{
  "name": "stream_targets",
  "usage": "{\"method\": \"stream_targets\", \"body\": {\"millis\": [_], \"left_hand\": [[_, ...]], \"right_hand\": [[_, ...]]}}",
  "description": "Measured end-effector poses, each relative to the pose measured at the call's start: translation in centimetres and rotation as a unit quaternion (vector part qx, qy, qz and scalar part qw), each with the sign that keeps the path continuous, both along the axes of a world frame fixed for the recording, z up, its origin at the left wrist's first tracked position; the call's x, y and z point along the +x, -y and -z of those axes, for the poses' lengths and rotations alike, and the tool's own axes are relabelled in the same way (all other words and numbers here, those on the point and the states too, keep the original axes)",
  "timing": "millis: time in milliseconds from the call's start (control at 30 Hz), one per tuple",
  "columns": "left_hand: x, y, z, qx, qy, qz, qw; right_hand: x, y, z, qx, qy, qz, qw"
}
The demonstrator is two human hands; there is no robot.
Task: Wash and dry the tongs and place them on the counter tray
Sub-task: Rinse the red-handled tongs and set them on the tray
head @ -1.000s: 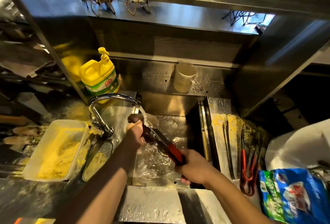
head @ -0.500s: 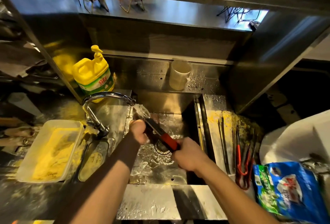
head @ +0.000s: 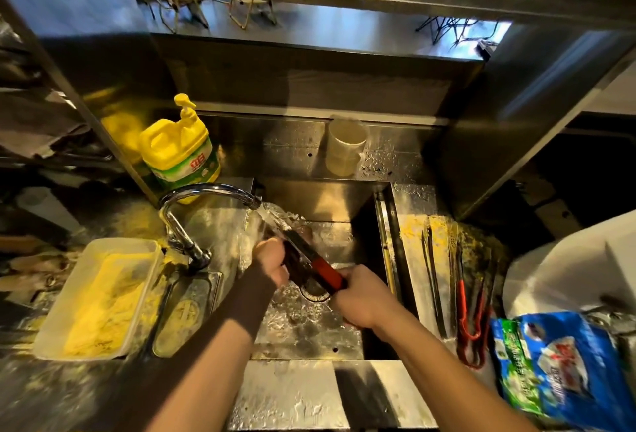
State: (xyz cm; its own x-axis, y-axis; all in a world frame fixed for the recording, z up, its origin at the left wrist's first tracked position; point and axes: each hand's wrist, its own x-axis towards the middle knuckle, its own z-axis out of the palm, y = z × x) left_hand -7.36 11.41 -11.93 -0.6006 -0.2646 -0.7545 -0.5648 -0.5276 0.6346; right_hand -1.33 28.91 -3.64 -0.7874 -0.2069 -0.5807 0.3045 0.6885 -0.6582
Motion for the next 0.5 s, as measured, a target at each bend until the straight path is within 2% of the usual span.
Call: {"method": "stream_targets", "body": {"millis": [67, 167, 233, 300, 367, 433, 500], "left_hand": [[-0.2, 1.0, -0.4, -0.004, -0.015, 0.004, 1.0], [-0.5, 2.8, -0.1, -0.032, -0.021, -0.079, 0.996], [-0.1, 3.3, 0.5, -0.07, -0.002, -0.099, 0.993], [0.9, 3.3, 1.2, -0.064, -0.012, -0.093, 0.994], [2.2, 2.9, 1.8, -0.043, -0.015, -0.059, 0.997], [3.2, 2.1, 2.3, -0.04, -0.002, -0.016, 0.999], [4.0, 1.6, 2.3, -0.039, 0.008, 0.032, 0.999]], "right_hand": [[0.4, -0.7, -0.3, -0.002, 0.015, -0.006, 1.0], [0.1, -3.6, -1.4, 0.015, 0.058, -0.012, 0.998], [-0.3, -5.3, -2.1, 0.043, 0.046, -0.011, 0.998], [-0.8, -6.0, -2.3, 0.123, -0.028, -0.02, 0.992], [-0.8, -5.6, -2.2, 0.22, -0.123, -0.039, 0.967], [-0.6, -5.2, -1.8, 0.278, -0.199, -0.057, 0.938], [0.0, -4.5, -1.6, 0.312, -0.234, -0.066, 0.918]]}}
